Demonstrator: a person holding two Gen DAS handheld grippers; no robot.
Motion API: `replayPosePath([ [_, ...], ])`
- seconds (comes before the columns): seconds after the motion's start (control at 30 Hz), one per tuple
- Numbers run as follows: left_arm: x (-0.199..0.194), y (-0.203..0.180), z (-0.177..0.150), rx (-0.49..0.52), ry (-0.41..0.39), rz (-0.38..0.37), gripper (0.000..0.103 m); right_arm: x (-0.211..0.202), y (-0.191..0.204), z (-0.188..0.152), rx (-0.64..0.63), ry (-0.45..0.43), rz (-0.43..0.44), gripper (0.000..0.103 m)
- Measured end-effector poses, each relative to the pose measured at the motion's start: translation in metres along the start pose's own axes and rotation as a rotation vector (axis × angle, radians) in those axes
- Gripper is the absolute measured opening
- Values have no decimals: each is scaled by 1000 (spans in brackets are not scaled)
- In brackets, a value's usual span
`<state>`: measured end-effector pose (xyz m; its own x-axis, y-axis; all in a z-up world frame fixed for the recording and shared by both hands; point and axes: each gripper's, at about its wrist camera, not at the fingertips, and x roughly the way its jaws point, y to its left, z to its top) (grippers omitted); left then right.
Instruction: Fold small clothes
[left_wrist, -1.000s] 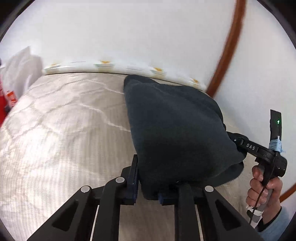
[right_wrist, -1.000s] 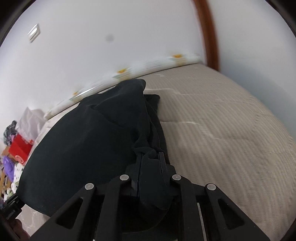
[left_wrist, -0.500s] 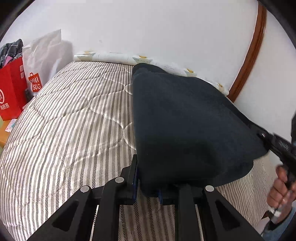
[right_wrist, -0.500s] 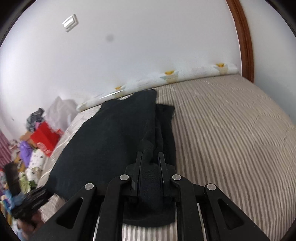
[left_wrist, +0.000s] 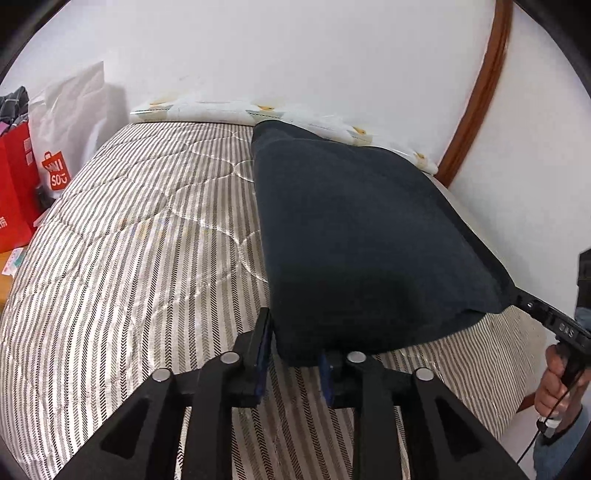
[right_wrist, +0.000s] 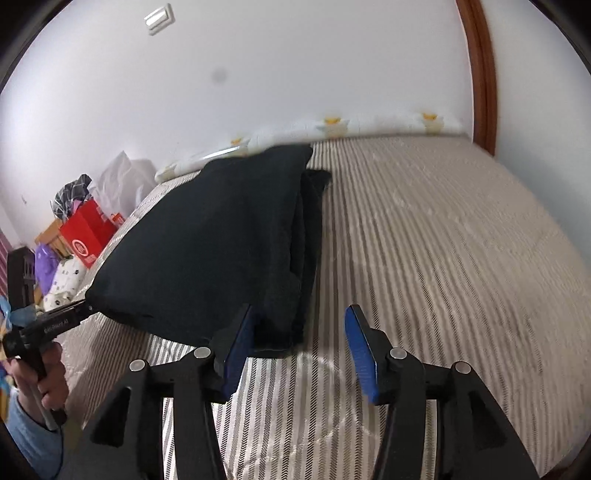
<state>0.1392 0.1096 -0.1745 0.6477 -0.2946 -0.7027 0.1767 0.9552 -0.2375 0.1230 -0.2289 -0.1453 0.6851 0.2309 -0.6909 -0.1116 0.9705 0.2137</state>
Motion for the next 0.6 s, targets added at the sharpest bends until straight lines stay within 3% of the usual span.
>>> replayPosePath([
  [0.1,0,-9,-2,36,2,3,33,16,-4,3,62,18,49,63],
  [0.27,10,-13,1,68,10,28,36,57,-5,12,169,95,108,63],
  [0.3,12,-12,2,60,17,32,36,60,-5,14,182,99,121,60],
  [0.37,19,-8,4,34,29,35,34,65,-6,19,184,96,174,34],
  [0.4,21,-8,5,30,30,29,20,65,-5,22,179,83,192,23],
  [0.53,25,-19,12,20,13,10,16,58,3,39,70,10,132,18],
  [0.6,29,-27,13,15,20,-16,16,60,-7,51,82,-12,107,18],
])
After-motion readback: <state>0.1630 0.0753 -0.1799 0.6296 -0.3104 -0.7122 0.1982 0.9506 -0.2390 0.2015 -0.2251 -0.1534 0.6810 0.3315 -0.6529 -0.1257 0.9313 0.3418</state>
